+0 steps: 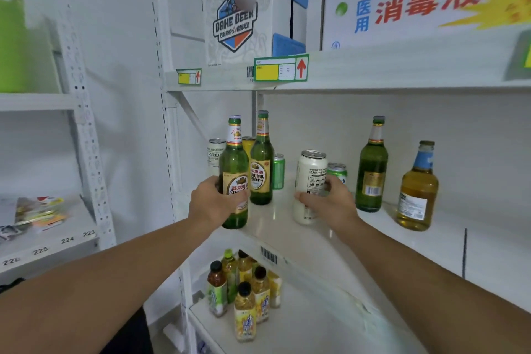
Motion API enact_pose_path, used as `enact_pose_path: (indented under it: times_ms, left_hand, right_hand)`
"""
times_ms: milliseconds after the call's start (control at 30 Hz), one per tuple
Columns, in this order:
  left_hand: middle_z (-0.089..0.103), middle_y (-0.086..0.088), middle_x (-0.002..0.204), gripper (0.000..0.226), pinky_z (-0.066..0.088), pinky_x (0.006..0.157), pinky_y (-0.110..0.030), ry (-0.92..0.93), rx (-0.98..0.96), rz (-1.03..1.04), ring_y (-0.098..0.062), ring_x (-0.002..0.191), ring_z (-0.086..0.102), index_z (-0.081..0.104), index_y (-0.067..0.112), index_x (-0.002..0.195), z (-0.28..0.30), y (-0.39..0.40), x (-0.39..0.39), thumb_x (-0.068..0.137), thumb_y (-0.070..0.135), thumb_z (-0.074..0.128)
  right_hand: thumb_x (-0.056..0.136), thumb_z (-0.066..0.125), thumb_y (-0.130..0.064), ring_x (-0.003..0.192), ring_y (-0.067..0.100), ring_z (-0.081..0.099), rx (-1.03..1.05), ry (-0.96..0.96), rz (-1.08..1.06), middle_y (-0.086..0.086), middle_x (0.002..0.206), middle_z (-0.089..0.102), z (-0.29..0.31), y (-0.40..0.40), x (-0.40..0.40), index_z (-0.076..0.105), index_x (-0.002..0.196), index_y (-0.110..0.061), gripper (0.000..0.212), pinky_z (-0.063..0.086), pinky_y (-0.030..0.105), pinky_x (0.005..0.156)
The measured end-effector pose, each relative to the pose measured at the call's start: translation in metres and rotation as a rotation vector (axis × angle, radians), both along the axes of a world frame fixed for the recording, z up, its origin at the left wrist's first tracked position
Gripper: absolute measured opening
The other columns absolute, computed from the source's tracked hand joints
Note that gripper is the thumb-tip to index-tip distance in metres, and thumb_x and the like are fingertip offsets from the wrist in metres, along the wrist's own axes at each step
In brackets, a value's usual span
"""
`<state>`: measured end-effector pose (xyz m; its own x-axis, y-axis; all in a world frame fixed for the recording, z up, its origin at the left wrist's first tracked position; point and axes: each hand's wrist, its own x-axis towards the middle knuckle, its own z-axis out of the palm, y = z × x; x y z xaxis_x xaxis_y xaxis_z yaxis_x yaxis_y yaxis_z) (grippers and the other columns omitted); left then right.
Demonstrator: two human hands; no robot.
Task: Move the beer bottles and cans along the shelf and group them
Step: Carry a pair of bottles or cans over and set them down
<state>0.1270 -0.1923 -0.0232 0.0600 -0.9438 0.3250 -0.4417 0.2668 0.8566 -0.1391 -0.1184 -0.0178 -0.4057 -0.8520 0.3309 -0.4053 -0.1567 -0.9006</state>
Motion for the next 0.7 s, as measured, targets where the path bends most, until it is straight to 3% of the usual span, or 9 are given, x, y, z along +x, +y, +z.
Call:
enact_pose_path:
  times_ms: [100, 233, 433, 600, 700]
  left_hand:
    - [0.082, 0.006, 0.111, 0.059, 0.068, 0.089, -0.044, 0.03, 0.014, -0.06, -0.017, 0.099, 0.079, 0.076, 0.025, 0.125, 0.002, 0.027, 0.004, 0.074, 0.047, 0.098]
    - [0.082, 0.009, 0.106, 0.059, 0.068, 0.089, -0.045, 0.049, 0.003, -0.168, -0.014, 0.097, 0.079, 0.078, 0.025, 0.121, 0.006, 0.069, 0.0, 0.071, 0.05, 0.099]
    - [0.083, 0.013, 0.101, 0.051, 0.066, 0.092, -0.044, 0.088, 0.042, -0.363, -0.011, 0.096, 0.08, 0.08, 0.031, 0.109, 0.004, 0.133, -0.014, 0.066, 0.052, 0.099]
    - [0.083, 0.011, 0.103, 0.047, 0.064, 0.089, -0.036, 0.125, 0.055, -0.516, -0.011, 0.098, 0.079, 0.079, 0.028, 0.109, 0.008, 0.193, -0.046, 0.071, 0.046, 0.099]
    - [0.082, 0.012, 0.1, 0.041, 0.064, 0.085, -0.036, 0.092, 0.053, -0.59, -0.011, 0.096, 0.079, 0.076, 0.031, 0.101, 0.008, 0.223, -0.067, 0.071, 0.045, 0.1]
  right_hand:
    - [0.075, 0.099, -0.031, 0.104, 0.012, 0.07, -0.023, 0.008, -0.027, -0.009, 0.117, 0.071, 0.009, 0.037, 0.005, 0.063, 0.13, -0.022, 0.066, 0.061, 0.043, 0.097]
    - [0.066, 0.099, -0.043, 0.105, 0.016, 0.073, -0.034, -0.011, -0.117, -0.007, 0.117, 0.074, 0.011, 0.093, 0.011, 0.063, 0.122, -0.029, 0.068, 0.064, 0.047, 0.093]
    - [0.073, 0.099, -0.029, 0.1, 0.008, 0.071, -0.039, -0.029, -0.267, -0.008, 0.114, 0.072, 0.001, 0.191, 0.027, 0.063, 0.125, -0.026, 0.063, 0.056, 0.025, 0.074]
    - [0.073, 0.099, -0.033, 0.1, 0.007, 0.069, -0.002, -0.027, -0.384, -0.01, 0.115, 0.07, 0.005, 0.27, 0.021, 0.061, 0.125, -0.027, 0.064, 0.055, 0.025, 0.077]
    - [0.072, 0.099, -0.035, 0.101, 0.011, 0.071, 0.01, 0.004, -0.457, -0.007, 0.115, 0.071, 0.012, 0.313, 0.008, 0.062, 0.121, -0.025, 0.062, 0.061, 0.036, 0.087]
